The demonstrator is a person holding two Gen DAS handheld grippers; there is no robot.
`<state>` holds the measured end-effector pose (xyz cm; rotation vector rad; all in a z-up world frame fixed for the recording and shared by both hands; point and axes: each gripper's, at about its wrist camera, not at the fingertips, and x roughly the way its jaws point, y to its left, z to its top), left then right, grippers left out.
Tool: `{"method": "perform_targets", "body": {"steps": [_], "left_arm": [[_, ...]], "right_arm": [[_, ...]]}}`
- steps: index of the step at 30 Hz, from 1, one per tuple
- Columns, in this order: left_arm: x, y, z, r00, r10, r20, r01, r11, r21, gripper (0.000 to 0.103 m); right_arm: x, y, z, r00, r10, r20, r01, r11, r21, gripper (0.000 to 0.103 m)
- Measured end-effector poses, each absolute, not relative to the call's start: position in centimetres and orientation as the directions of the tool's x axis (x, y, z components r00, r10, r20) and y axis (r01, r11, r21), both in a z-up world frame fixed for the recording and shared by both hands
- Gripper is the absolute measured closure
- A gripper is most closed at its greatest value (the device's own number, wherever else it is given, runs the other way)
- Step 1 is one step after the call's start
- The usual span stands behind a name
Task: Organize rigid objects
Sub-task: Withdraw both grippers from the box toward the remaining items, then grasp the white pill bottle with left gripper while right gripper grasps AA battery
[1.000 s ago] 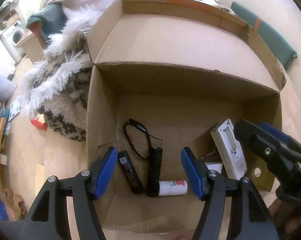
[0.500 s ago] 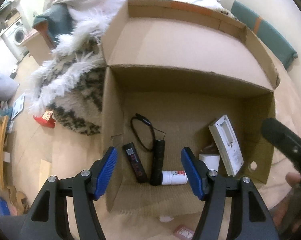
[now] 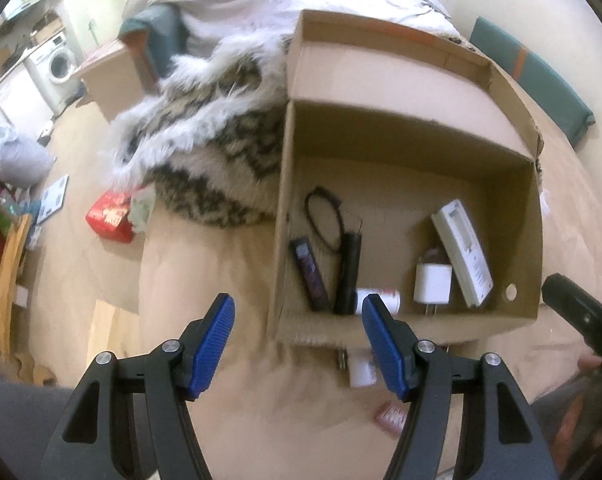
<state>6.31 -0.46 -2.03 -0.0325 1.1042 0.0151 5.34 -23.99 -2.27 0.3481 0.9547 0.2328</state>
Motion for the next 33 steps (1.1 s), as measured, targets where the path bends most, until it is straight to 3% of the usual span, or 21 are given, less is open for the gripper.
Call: {"method": "perform_targets", "body": {"steps": [7, 16, 23, 33], "left_arm": [[4.7, 0.7, -4.7, 0.429, 0.026, -0.903, -0.065, 0.998, -0.003, 0.040], [5.3, 1.6, -6.8, 0.337, -0.055, -0.940, -0.095, 0.991, -0.092, 0.040], [6.3, -1.6, -10.0, 0.224, -0.118, -0.967, -0.008, 0.992, -0.123, 0.061], [7.8, -5.9, -14.7, 0.098, -0.114, -0.989, 0.051, 0.993, -0.110, 0.067]], "right_arm": [[2.9, -23.1, -3.9, 0.505, 0.339, -0.794, -0.060, 0.931, 0.359, 0.000], [3.2, -23.0, -7.9, 0.372, 0.318, -0.872, 0.031, 0.935, 0.354, 0.000], [3.8, -23.1, -10.2, 0.296, 0.327, -0.898, 0.081, 0.928, 0.364, 0.000], [4.6, -25.6, -11.2, 0.273, 0.381, -0.884, 0.174, 0.884, 0.434, 0.000]]}}
